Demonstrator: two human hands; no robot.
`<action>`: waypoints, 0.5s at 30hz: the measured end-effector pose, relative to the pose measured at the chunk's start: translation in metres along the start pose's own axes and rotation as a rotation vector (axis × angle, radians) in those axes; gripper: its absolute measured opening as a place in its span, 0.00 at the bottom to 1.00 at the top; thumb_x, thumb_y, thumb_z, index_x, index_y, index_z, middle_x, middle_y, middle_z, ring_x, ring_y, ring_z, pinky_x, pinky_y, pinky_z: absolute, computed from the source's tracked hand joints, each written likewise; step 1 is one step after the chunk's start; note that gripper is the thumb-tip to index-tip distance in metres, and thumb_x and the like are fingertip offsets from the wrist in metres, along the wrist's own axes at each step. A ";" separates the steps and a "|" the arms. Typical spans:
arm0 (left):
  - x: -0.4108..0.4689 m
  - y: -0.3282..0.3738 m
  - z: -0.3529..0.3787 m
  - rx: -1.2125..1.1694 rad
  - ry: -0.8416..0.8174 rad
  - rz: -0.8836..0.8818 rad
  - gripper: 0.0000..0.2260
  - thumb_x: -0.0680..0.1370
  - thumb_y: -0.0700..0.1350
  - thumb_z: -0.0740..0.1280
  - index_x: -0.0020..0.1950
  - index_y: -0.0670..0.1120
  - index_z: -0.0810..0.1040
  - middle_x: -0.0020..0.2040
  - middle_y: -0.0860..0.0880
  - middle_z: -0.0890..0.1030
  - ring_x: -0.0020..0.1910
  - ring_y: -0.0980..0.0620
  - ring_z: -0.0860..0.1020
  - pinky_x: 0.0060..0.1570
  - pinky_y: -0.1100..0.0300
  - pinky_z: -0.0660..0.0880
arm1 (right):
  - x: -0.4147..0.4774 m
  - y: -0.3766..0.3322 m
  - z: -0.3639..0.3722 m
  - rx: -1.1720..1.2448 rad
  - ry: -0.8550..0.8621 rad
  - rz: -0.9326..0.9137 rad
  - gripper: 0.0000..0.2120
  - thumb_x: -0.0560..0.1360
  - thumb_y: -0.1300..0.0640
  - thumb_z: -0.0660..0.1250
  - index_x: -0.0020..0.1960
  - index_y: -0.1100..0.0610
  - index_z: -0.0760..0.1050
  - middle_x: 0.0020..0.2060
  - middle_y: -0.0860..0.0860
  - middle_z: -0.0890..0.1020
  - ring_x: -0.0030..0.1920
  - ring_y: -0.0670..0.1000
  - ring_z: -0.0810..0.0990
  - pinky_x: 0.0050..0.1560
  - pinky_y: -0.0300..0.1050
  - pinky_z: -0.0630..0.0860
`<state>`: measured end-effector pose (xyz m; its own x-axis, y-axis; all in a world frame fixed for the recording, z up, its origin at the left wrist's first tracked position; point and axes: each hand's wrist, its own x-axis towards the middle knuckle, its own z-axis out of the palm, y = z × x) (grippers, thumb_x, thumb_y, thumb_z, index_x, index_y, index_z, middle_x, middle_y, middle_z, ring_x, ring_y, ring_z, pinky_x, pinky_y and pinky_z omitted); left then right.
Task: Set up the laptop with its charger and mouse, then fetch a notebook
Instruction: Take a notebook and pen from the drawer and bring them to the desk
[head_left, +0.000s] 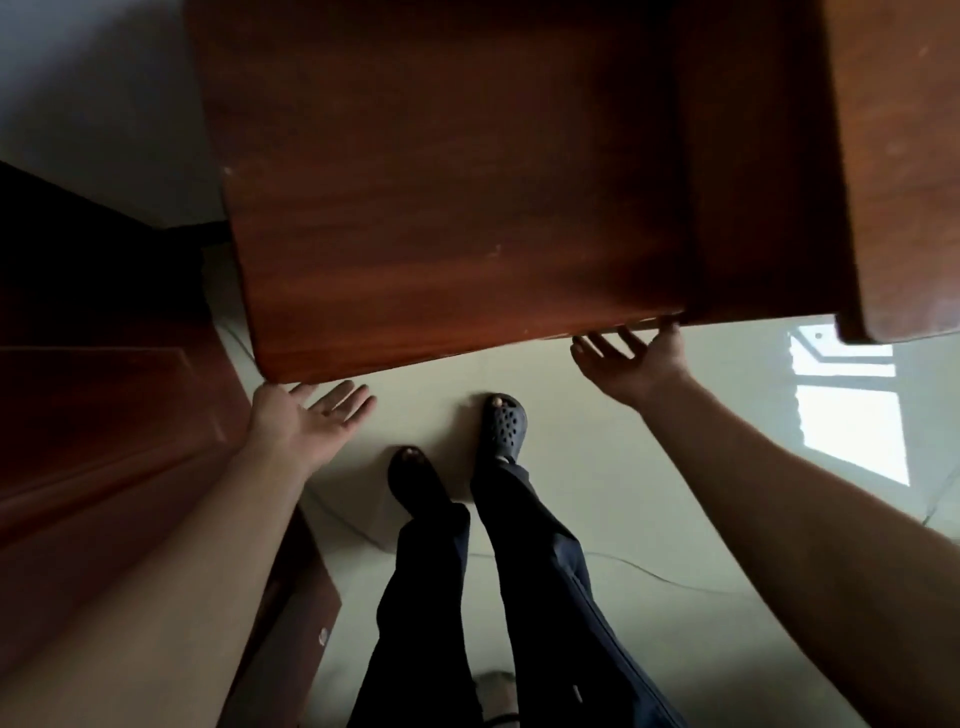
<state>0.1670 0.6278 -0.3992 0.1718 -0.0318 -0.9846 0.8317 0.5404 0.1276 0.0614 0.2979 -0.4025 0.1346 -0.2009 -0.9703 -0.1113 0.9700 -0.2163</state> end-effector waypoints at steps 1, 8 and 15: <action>0.003 -0.001 0.002 -0.036 -0.026 -0.005 0.20 0.82 0.48 0.50 0.74 0.45 0.61 0.67 0.33 0.67 0.66 0.33 0.70 0.53 0.40 0.73 | 0.002 -0.005 0.002 0.000 -0.018 0.009 0.27 0.75 0.40 0.63 0.63 0.60 0.72 0.58 0.66 0.76 0.53 0.67 0.81 0.49 0.61 0.79; 0.023 -0.018 0.003 -0.137 -0.125 0.010 0.16 0.80 0.48 0.57 0.65 0.45 0.72 0.63 0.32 0.70 0.60 0.34 0.75 0.51 0.41 0.76 | 0.017 -0.007 -0.003 0.065 -0.092 0.048 0.28 0.71 0.45 0.70 0.63 0.62 0.71 0.58 0.72 0.75 0.50 0.75 0.79 0.52 0.68 0.76; 0.013 -0.032 -0.012 -0.160 -0.140 -0.005 0.09 0.75 0.46 0.63 0.51 0.44 0.78 0.62 0.39 0.74 0.57 0.40 0.78 0.47 0.43 0.77 | 0.005 0.010 -0.029 0.066 -0.104 0.064 0.25 0.71 0.50 0.67 0.62 0.64 0.74 0.57 0.70 0.78 0.52 0.73 0.80 0.54 0.67 0.76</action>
<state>0.1362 0.6198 -0.4173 0.2493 -0.1453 -0.9575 0.7402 0.6661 0.0917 0.0323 0.3031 -0.4128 0.2314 -0.1263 -0.9646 -0.0581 0.9880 -0.1433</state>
